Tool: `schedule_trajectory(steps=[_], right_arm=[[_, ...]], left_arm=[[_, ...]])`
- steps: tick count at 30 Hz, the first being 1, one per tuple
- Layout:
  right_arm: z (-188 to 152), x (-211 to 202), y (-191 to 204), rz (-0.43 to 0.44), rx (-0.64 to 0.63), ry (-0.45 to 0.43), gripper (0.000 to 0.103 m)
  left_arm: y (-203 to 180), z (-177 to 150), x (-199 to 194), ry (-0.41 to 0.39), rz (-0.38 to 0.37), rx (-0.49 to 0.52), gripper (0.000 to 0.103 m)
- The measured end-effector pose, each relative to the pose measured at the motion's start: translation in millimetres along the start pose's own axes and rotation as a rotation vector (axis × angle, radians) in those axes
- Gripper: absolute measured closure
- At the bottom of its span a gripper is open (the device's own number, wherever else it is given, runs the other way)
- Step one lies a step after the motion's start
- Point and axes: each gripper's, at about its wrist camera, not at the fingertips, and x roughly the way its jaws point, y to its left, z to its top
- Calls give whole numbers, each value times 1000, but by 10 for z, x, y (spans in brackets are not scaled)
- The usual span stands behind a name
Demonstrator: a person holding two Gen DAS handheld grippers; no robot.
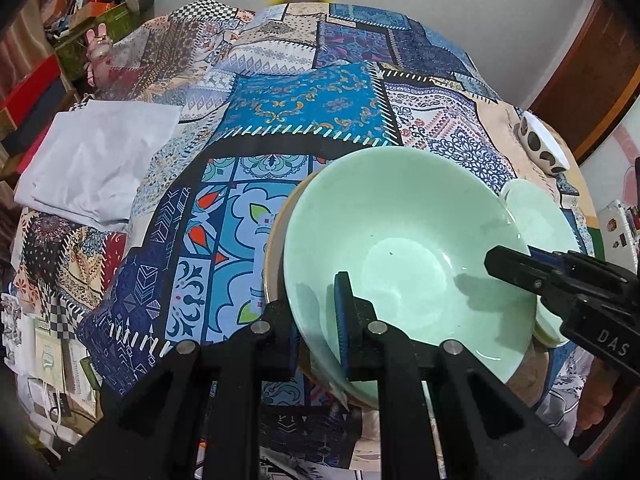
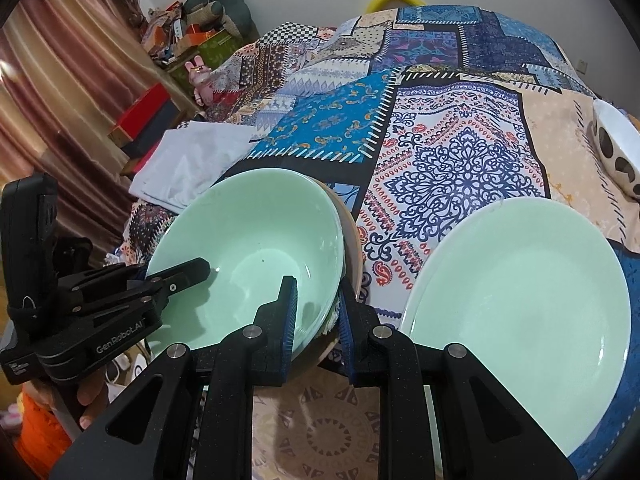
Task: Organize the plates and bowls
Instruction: 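Lower the pale green bowl into the pale pink bowl with the left tool, then open the left tool and move it toward the white spotted bowl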
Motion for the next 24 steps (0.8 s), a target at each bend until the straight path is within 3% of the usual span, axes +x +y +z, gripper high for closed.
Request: schedule_trajectory(steps=[12,19,24], right_arm=[[33,-264,-95,-27,-27,-57,82],[-19,-407,-316,-20,19,-71,82],[-31,-585,-479,-35,34,-95,81]], left_arm=[[-83,38,13,0,35,24,87],[-111,78,-29,24,56,27,86],[-123,132,-151,9,73,20,77]])
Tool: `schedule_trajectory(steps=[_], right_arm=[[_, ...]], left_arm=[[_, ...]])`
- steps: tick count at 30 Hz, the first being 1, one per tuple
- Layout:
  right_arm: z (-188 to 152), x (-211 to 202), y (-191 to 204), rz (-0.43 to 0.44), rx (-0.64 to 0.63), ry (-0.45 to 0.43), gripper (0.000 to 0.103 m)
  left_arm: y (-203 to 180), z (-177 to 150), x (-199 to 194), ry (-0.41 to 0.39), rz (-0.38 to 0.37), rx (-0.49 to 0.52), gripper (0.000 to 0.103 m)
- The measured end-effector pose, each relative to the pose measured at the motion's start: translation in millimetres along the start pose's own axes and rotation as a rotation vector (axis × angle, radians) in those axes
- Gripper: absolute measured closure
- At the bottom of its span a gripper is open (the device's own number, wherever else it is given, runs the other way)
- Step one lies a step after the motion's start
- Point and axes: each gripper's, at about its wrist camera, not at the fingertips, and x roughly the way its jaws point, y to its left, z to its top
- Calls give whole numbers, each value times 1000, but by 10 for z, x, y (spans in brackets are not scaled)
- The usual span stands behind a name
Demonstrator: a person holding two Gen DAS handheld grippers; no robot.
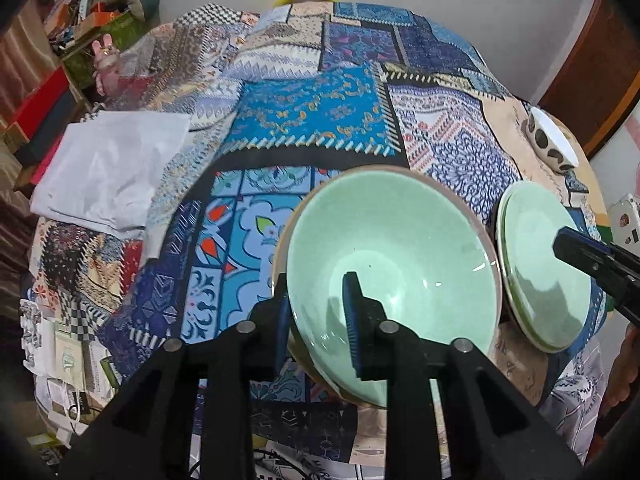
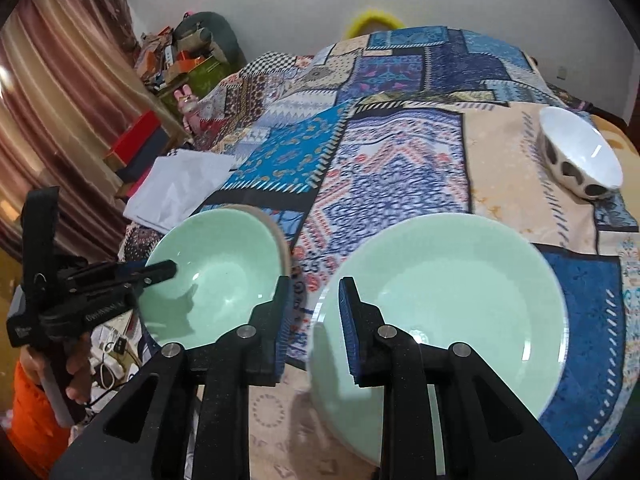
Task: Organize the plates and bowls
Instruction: 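Open the left tool and move it toward the white spotted bowl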
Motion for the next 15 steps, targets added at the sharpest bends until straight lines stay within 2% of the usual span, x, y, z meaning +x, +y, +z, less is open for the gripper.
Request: schedule_trajectory(steps=[4,9,11,15], right_arm=[[5,-171,-145,-25,6,-29,78],[22,-440,-379,-95,4,-78,68],[38,-569,-490,-117,8,-99,64],[84,-778,-709,-161,23,-141,58]], left_arm=[[-45,58,-196,-59,9,8,69],[-218,152,-419,-124,9,15,58],[-325,182,-495,-156,11,21,47],[-567,257,-603,-200,-5,43,36]])
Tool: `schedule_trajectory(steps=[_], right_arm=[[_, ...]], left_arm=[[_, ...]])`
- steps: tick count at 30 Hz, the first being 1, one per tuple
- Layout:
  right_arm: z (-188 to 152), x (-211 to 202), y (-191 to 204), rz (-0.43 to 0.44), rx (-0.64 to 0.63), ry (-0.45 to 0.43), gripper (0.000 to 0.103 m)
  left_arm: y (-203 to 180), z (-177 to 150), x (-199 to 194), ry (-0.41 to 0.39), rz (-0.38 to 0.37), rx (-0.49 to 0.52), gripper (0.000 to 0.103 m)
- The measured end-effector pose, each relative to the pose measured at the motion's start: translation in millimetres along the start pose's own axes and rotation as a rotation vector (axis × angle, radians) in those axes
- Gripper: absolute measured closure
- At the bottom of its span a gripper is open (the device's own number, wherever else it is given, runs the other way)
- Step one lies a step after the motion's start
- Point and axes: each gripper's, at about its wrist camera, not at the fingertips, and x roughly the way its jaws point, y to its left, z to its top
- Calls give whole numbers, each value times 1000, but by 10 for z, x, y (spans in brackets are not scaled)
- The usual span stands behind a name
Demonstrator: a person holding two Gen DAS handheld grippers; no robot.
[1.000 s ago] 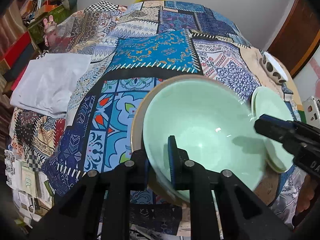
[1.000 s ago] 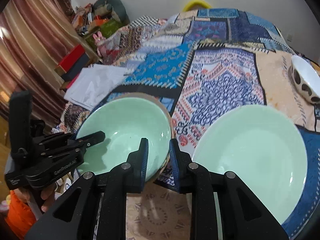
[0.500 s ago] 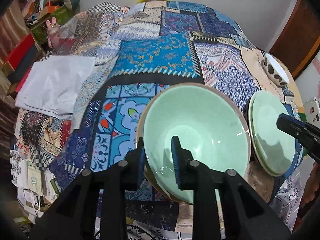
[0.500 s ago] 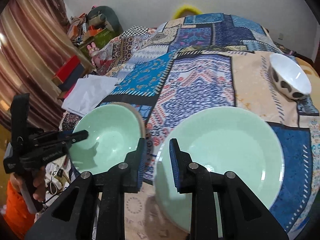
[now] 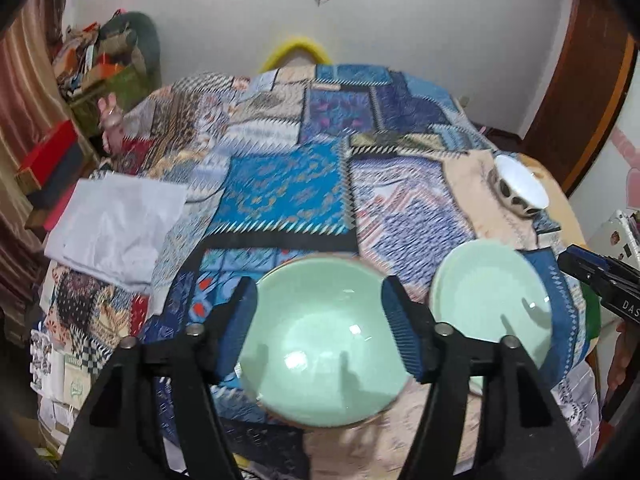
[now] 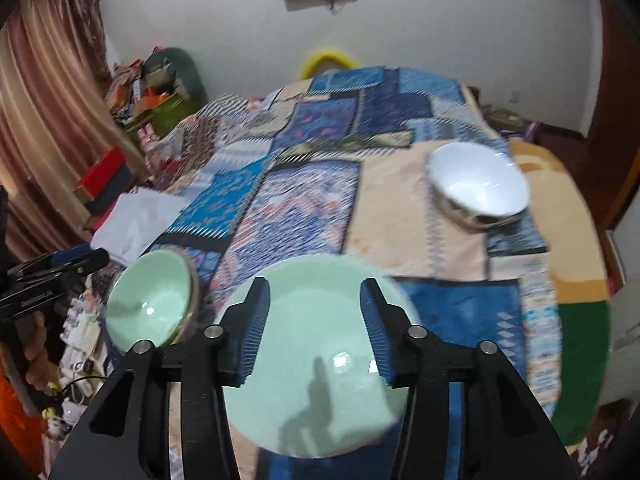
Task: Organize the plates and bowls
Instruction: 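Open the left tool and move it toward the white spotted bowl, then grasp the rim of the white spotted bowl with the left tool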
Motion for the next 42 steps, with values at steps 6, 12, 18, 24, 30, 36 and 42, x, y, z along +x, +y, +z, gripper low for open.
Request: schedule_trajectory(steps=[6,12,18,24,30,36,42], right_arm=[[139,-176,-411,-66,53,-53,53],[287,-206,-760,-144,76,-92,53],[396,-10,-1151,-196,133,-87,53],[455,330,-1474,-224,191,-52,59],[504,711,-1692,-237,205,-2,74],[519,935,-1888,-223,248,15,84],[544,976,-1916,-194,239,20,85]], left_arm=[[-426,241,-17,-44,-62,45,25],[-840,506,78,-65,-121,88,20],[-1223,744,344,-63,-153,135,18],[-1520,895,808,-13,-189,154,18],[-1769,1009,1263,20,-188,192,18],[-1947,1086,1562,47,-181,219,18],[-2089,1138,1742,59,-194,236,18]])
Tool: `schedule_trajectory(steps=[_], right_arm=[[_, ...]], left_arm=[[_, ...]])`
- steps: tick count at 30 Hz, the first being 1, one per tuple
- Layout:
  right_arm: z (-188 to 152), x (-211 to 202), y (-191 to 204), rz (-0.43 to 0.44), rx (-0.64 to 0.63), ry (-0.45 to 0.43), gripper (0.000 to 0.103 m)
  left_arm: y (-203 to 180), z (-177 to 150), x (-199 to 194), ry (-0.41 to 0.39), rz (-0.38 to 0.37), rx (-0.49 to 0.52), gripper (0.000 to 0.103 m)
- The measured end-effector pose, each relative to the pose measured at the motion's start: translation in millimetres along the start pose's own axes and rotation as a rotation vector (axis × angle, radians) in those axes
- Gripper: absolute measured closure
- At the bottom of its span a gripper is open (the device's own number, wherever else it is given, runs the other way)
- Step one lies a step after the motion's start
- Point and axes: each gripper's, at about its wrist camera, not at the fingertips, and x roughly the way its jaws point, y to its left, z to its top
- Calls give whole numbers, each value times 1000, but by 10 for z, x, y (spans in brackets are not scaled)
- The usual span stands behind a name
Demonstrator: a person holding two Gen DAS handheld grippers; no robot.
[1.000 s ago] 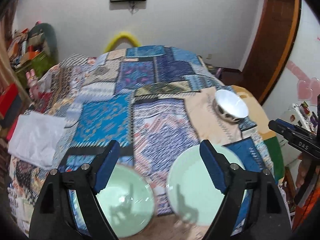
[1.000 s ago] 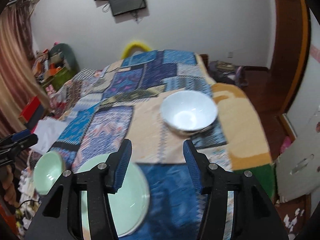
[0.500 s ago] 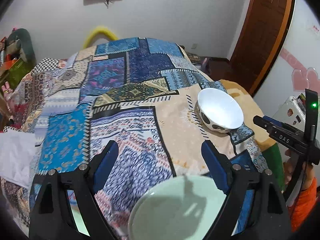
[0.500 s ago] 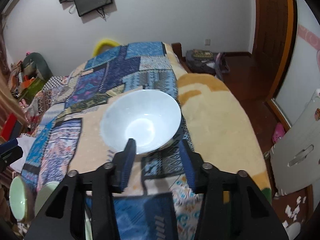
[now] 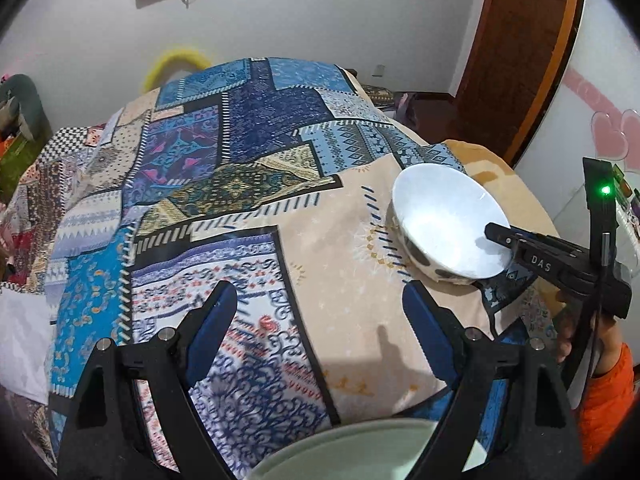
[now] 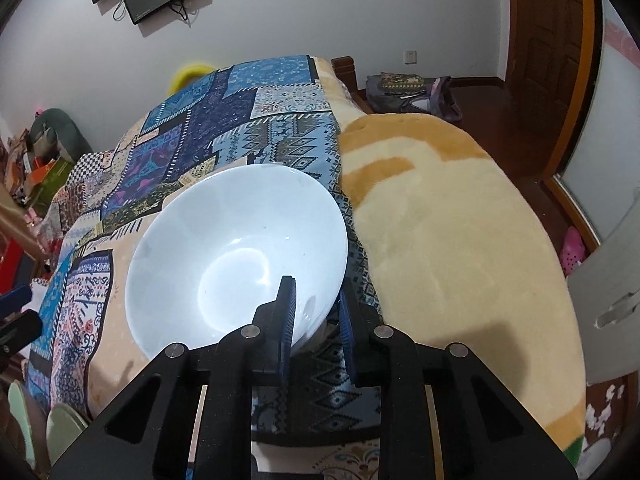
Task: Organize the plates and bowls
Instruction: 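Grasp the rim of the white spotted bowl with the left tool, then lift and carry the white spotted bowl with the left tool toward the nested bowls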
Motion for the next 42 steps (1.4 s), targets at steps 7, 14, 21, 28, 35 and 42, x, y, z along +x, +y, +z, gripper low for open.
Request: schedule_trajectory(steps=[7,14,21,28,35,42], right_arm=[[-31,4,149,87,-80,24,86],[-67,-31,232,163,-98,49,86],[-11,52,271,137,-117,75,85],[75,160,281,77,-125,81,84],[54,291,326,76,-137,99,88],[27,180,348,74,-132,91,88]], left_arm=[[-93,52,194,23,-31,-28,20],[-117,81,465,97,-32,-41,49],[-207,113,706,146,-64,-29,70],[-348,173,842,163,-69,9,79],[-394,160,1019,174,-77,26,82],[-398,151,1008,164,-70,40,84]])
